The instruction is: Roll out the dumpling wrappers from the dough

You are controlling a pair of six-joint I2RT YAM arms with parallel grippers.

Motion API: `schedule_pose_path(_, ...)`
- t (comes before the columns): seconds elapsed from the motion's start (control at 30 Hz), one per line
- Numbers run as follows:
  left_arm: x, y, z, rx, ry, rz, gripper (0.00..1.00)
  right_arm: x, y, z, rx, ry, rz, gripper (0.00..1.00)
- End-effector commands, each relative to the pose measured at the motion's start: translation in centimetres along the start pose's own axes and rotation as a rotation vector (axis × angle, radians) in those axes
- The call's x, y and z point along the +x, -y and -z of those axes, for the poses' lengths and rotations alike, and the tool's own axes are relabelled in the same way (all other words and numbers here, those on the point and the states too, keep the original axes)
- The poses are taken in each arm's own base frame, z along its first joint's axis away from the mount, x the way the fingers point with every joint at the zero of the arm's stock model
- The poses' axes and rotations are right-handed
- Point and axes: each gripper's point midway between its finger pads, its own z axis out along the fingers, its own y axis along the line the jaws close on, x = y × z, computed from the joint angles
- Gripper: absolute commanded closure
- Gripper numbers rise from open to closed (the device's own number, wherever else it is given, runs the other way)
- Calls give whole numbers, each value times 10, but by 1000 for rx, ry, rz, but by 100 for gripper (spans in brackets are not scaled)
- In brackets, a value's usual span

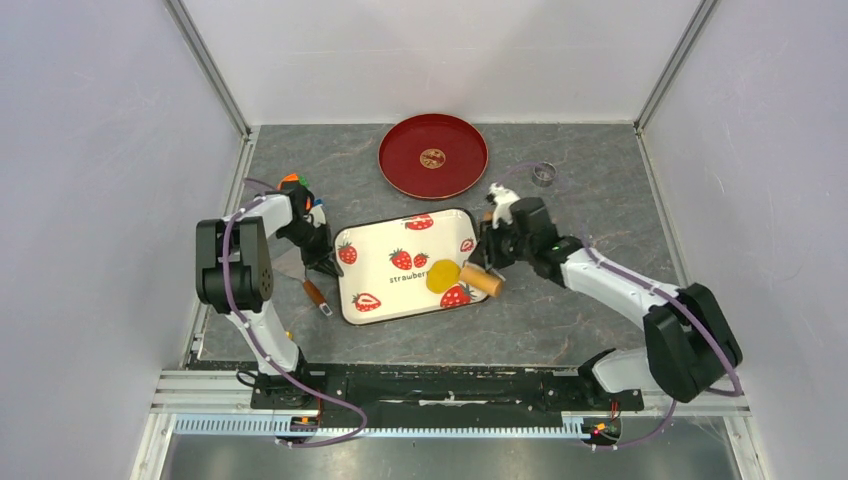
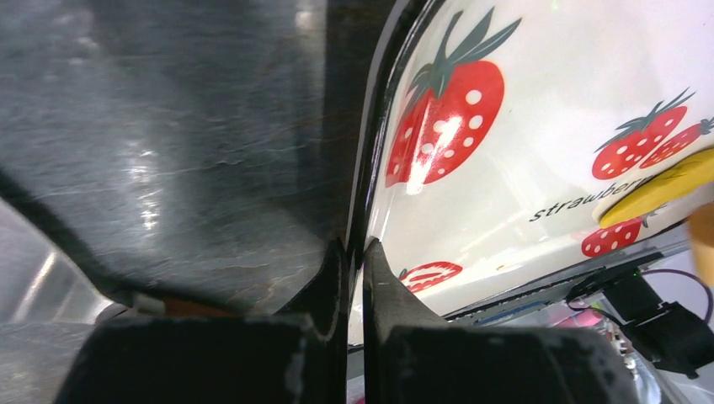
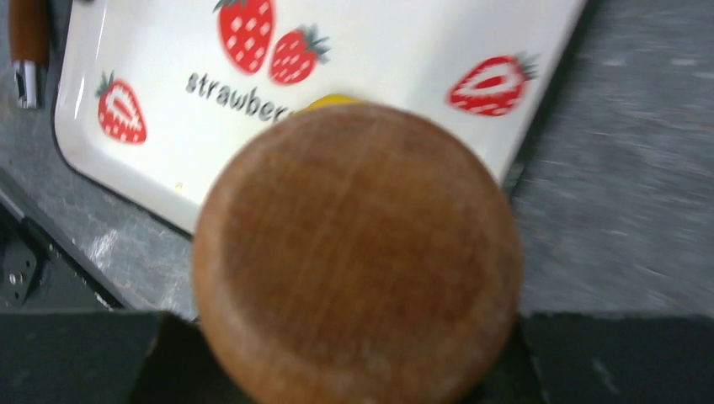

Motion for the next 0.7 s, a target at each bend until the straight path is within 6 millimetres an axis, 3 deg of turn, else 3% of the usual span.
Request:
schedule_pose_path(0.0,-10,12,-5,-51,46,-57,98,-60,17,38,-32,165,-55,100)
schedule_pose_path(0.13,-13,36,-14,-34,53,-78,98,-58,71,57,58,214,-179,100)
schedule_pose_path(0.3,-16,61,-24,-22,46,-97,98,-26,132,72,202,237,-338,100)
schedule_pose_path(0.43,-18,75,-28,21,59,-59,98,8,151,67,246,199,-411,99)
schedule_pose_path(0.53,-20,76,-26,12,74,-57,98,30,162,63,307,145,-440,94)
schedule_pose_path(0.6,-20,72,-23,-19,81,-49,92,42,170,63,361,101,-451,88)
schedule_pose_path(0.67,-22,70,-18,-34,100,-50,79,51,181,68,436,69,-455,75)
